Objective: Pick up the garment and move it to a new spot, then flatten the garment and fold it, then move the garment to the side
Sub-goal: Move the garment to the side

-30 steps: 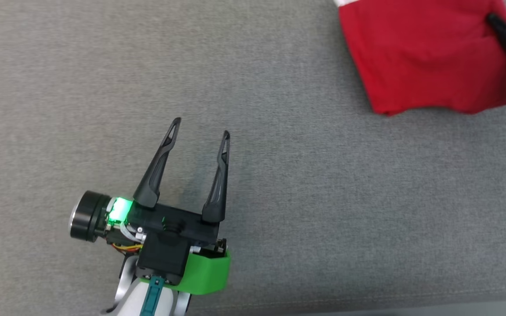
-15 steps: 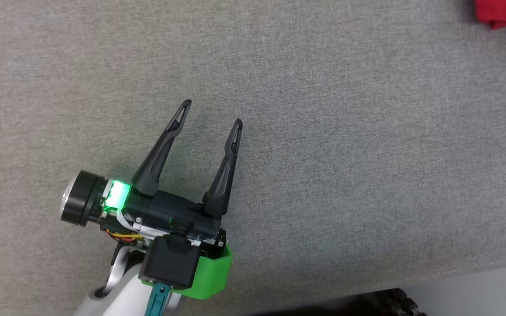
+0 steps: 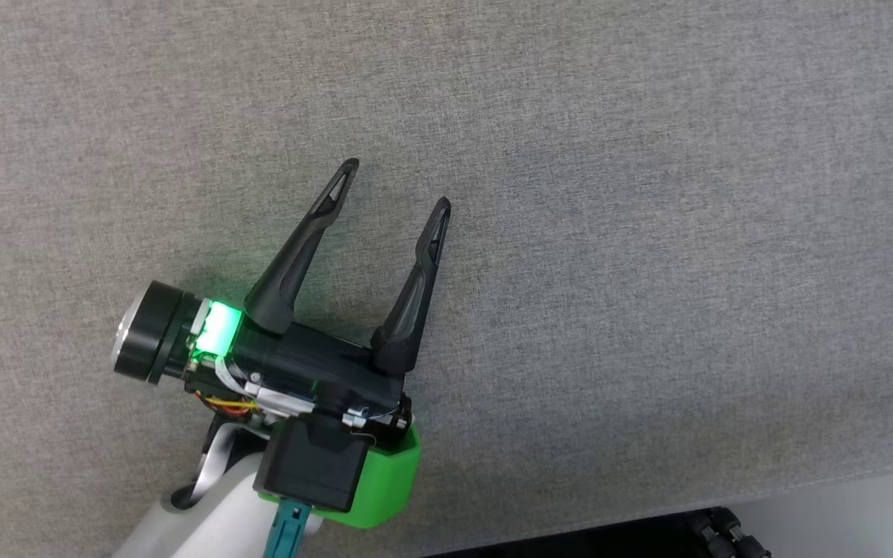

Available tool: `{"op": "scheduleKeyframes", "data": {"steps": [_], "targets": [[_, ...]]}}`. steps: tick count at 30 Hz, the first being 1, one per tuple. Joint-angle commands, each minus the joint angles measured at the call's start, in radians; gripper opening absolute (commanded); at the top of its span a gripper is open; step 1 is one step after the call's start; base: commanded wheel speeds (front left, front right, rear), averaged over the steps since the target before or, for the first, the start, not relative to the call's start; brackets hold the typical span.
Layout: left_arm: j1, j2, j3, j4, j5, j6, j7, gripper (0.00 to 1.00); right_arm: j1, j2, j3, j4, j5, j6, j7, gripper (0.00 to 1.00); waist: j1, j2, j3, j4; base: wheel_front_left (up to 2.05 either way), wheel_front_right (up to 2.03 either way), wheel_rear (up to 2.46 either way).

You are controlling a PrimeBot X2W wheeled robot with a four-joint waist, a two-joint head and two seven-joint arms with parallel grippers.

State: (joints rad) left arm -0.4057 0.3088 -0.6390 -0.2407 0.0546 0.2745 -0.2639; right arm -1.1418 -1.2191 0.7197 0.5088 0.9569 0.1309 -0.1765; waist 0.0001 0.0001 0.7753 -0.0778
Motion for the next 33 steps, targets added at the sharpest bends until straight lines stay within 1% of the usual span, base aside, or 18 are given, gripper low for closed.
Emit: {"op": "scheduleKeyframes", "data": {"steps": [1, 6, 8, 9, 13, 15, 17, 18, 20, 23, 26, 30, 33], "targets": [[-0.021, 0.01, -0.002, 0.003, -0.008, 0.008, 0.0, 1.0, -0.018, -0.011, -0.006, 0.016, -0.023, 0.0, -0.01, 0.0, -0.0001, -0.0001, 0.006, 0.01, 0.0, 0.0, 0.0], [-0.03, 0.015, -0.019, 0.005, -0.017, 0.025, 0.0, 1.0, -0.036, -0.009, -0.024, 0.077, -0.072, 0.0, -0.032, 0.0, -0.0001, -0.0001, 0.004, 0.028, 0.0, 0.0, 0.0], [-0.031, 0.016, -0.024, 0.006, -0.024, 0.032, 0.0, 1.0, -0.038, 0.004, -0.035, 0.108, -0.087, 0.0, -0.037, 0.0, -0.0001, -0.0001, 0.001, 0.034, 0.0, 0.0, 0.0], [-0.034, 0.016, -0.027, 0.007, -0.025, 0.035, 0.0, 1.0, -0.049, 0.005, -0.047, 0.131, -0.113, 0.0, -0.047, 1.0, -0.0001, -0.0001, 0.001, 0.037, 0.0, 0.0, 0.0], [-0.037, 0.015, -0.037, 0.011, -0.027, 0.047, 0.0, 1.0, -0.077, 0.053, -0.098, 0.233, -0.217, -0.001, -0.073, 1.0, -0.0001, -0.0001, -0.011, 0.047, 0.0, 0.0, 0.0], [-0.036, 0.012, -0.042, 0.014, -0.031, 0.053, 0.0, 1.0, -0.094, 0.086, -0.141, 0.289, -0.294, -0.001, -0.083, 1.0, -0.0001, -0.0001, -0.024, 0.051, 0.0, 0.0, 0.0], [-0.029, 0.01, -0.044, 0.016, -0.035, 0.058, 0.0, 1.0, -0.096, 0.14, -0.191, 0.332, -0.347, -0.001, -0.088, 1.0, -0.0001, -0.0001, -0.041, 0.054, 0.0, 0.0, 0.0], [-0.021, 0.009, -0.047, 0.02, -0.04, 0.063, 0.0, 1.0, -0.079, 0.191, -0.225, 0.328, -0.379, -0.001, -0.088, 1.0, -0.0001, -0.0001, -0.058, 0.056, 0.0, 0.0, 0.0], [-0.005, 0.007, -0.047, 0.028, -0.049, 0.071, 0.0, 1.0, -0.026, 0.262, -0.276, 0.311, -0.398, -0.001, -0.088, 1.0, -0.0001, -0.0001, -0.089, 0.057, 0.0, 0.0, 0.0], [0.019, 0.001, -0.042, 0.039, -0.065, 0.083, 0.0, 1.0, 0.064, 0.355, -0.36, 0.251, -0.431, -0.001, -0.089, 1.0, -0.0001, -0.0001, -0.142, 0.06, 0.0, 0.0, 0.0], [0.056, -0.016, -0.021, 0.049, -0.101, 0.097, 0.0, 1.0, 0.198, 0.489, -0.434, 0.172, -0.471, -0.001, -0.089, 1.0, -0.0001, -0.0001, -0.209, 0.059, 0.0, 0.0, 0.0], [0.12, -0.044, 0.027, 0.067, -0.15, 0.09, 0.0, 1.0, 0.353, 0.651, -0.497, 0.073, -0.516, -0.001, -0.089, 1.0, -0.0001, -0.0001, -0.304, 0.058, 0.0, 0.0, 0.0], [0.172, -0.069, 0.071, 0.079, -0.168, 0.082, 0.0, 1.0, 0.449, 0.747, -0.505, 0.023, -0.528, -0.001, -0.089, 1.0, -0.0001, -0.0001, -0.37, 0.065, 0.0, 0.0, 0.0]]}}
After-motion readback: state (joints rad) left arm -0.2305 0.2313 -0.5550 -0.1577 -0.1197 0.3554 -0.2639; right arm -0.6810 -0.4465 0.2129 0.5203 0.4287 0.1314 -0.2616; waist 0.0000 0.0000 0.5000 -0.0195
